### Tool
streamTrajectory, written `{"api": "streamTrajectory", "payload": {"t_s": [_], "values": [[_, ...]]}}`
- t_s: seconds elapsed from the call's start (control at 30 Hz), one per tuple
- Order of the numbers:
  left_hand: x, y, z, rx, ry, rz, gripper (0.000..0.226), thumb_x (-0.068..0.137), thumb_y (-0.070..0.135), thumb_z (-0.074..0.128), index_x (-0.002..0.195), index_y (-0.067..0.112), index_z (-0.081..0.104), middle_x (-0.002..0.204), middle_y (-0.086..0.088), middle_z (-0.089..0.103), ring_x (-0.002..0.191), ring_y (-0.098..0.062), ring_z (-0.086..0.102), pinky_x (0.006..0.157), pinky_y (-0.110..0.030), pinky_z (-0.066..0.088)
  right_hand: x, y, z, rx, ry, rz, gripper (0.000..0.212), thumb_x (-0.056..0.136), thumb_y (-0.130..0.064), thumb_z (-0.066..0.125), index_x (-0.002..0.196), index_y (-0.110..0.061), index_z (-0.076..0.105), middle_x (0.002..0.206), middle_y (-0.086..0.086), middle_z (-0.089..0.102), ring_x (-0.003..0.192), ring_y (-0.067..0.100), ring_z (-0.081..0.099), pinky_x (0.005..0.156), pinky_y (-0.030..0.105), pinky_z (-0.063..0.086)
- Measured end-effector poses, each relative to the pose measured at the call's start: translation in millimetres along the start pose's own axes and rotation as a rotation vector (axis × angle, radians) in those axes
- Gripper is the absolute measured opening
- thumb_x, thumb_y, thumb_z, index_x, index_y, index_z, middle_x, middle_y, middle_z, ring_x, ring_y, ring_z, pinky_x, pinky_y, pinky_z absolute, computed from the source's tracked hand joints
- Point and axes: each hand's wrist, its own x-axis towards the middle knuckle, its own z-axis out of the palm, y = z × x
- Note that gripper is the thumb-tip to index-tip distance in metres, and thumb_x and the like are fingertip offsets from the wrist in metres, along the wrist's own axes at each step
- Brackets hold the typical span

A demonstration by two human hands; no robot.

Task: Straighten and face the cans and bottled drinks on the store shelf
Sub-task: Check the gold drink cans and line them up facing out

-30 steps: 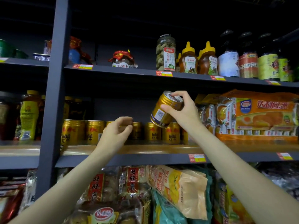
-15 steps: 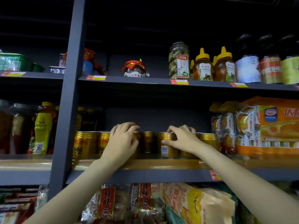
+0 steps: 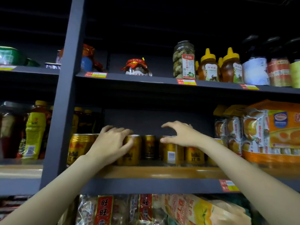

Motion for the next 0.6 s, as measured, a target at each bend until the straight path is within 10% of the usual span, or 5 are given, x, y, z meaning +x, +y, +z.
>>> {"api": "streamTrajectory", "payload": {"t_s": [0.23,0.6], "values": [[23,-13,-16,-0.071,-0.377,-0.017,0.075,0.072,0.078,0.018,0.134,0.043,0.042,0.129,0.006,0.057,0.118,-0.017,0.052,0.094,-0.032,0.043,95,-3,6,-0.177,-0.410,0.009,0.087,0.084,-0.040,0.067,0.150,-0.037,0.011,0.160,0.000,0.010,0.146,0.025,0.012,0.116,0.044,0.019],[24,-13,-12,0.022,-0.344,0.020,0.071,0.073,0.079,0.035,0.136,0.049,0.033,0.127,0.013,0.058,0.112,-0.011,0.056,0.075,-0.022,0.039,154,-9,39,-0.262,-0.607,0.053,0.087,0.075,-0.035,0.077,0.144,-0.041,0.025,0.154,0.001,0.024,0.135,0.031,0.033,0.102,0.048,0.041]]}}
